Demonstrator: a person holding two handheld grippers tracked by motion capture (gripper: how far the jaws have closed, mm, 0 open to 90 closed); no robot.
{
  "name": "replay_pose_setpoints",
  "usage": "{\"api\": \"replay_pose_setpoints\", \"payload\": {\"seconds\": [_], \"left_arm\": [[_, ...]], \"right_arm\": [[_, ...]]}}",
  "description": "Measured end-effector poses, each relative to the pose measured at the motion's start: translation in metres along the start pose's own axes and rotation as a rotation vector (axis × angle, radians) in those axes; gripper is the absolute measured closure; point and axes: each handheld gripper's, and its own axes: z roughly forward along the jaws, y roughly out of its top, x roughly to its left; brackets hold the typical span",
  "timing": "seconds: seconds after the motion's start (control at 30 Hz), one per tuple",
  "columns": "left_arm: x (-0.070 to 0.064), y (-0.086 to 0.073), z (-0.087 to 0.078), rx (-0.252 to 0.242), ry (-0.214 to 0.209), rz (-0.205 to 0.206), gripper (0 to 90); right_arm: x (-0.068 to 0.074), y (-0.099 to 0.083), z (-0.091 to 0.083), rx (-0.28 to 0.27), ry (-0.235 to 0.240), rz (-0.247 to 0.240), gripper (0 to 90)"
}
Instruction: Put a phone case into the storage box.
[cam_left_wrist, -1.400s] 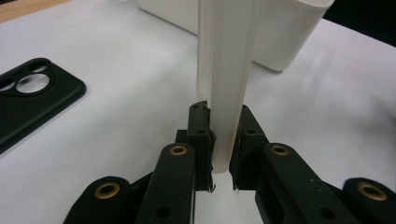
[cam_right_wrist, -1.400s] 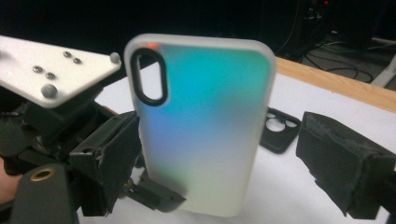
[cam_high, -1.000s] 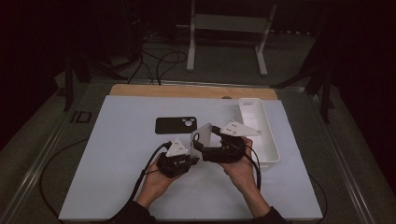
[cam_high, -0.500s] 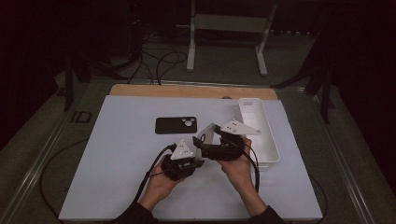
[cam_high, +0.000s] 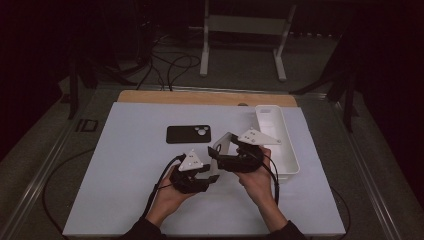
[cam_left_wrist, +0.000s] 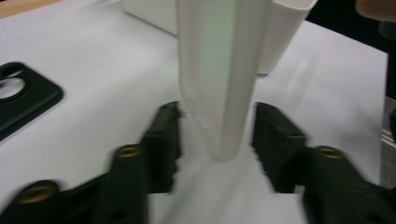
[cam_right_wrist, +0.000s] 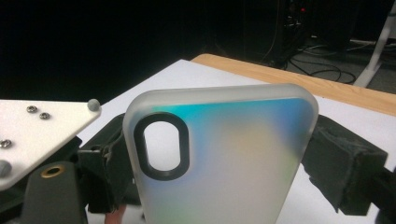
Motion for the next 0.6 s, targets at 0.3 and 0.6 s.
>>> {"api": "replay_pose_setpoints", "payload": {"seconds": [0.3,0.6], "left_arm": [[0.006,-0.005,-0.017,-0.081,0.063,-0.013,26.9],[0.018,-0.012,-0.036,-0.134,0.144,-0.062,12.0]], "right_arm": [[-0.003,0.0,-0.001,0.0,-0.009,-0.003,16.9],[-0.005,0.0,-0.002,-0.002,-0.008,-0.001,16.9]]}}
